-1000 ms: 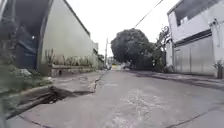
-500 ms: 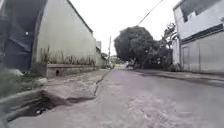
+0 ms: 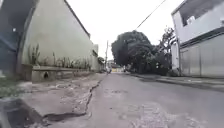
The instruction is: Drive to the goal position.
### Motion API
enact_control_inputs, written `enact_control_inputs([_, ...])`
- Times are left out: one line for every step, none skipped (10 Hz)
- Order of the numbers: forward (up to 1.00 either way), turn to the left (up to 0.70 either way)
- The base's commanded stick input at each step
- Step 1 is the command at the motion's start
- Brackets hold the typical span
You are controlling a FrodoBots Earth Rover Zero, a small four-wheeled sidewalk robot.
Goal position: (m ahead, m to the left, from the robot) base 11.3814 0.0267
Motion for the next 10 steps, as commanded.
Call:
enact_control_inputs([1.00,-0.24])
enact_control_inputs([1.00,-0.40])
enact_control_inputs([1.00,-0.40])
enact_control_inputs([1.00,-0.29])
enact_control_inputs([1.00,-0.03])
enact_control_inputs([1.00,-0.18])
enact_control_inputs([1.00,-0.30])
enact_control_inputs([1.00,-0.21])
enact_control_inputs([1.00,-0.03])
enact_control_inputs([1.00,0.00])
